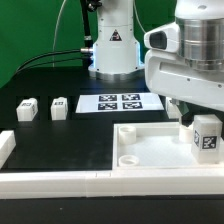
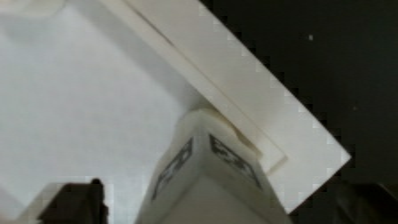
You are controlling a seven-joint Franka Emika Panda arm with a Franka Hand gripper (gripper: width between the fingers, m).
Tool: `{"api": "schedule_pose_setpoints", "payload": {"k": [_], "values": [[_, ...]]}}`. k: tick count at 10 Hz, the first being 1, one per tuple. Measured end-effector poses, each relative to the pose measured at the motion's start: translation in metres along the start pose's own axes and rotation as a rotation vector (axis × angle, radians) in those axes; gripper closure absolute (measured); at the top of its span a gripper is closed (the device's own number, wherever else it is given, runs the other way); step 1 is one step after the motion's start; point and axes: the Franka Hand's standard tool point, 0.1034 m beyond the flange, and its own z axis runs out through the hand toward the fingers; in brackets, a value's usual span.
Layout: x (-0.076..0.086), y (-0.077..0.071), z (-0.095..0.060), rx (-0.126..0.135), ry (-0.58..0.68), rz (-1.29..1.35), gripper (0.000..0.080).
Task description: Assemble one leg
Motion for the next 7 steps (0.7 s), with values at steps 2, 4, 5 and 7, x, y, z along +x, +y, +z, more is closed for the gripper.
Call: {"api": "schedule_pose_setpoints", "payload": {"k": [2, 4, 5, 7], "values": [[0.0001, -0.0015, -0.0012, -0.015, 0.017, -0.241, 0.015], [0.0008, -0.001, -0.0012, -0.021, 0.018, -0.453, 0.015], [0.0014, -0.0006, -0.0013, -0.022, 0.017, -0.57, 0.015], [0.0032, 0.0004, -0.0017, -0.034, 0.021, -0.783, 0.015]]}}
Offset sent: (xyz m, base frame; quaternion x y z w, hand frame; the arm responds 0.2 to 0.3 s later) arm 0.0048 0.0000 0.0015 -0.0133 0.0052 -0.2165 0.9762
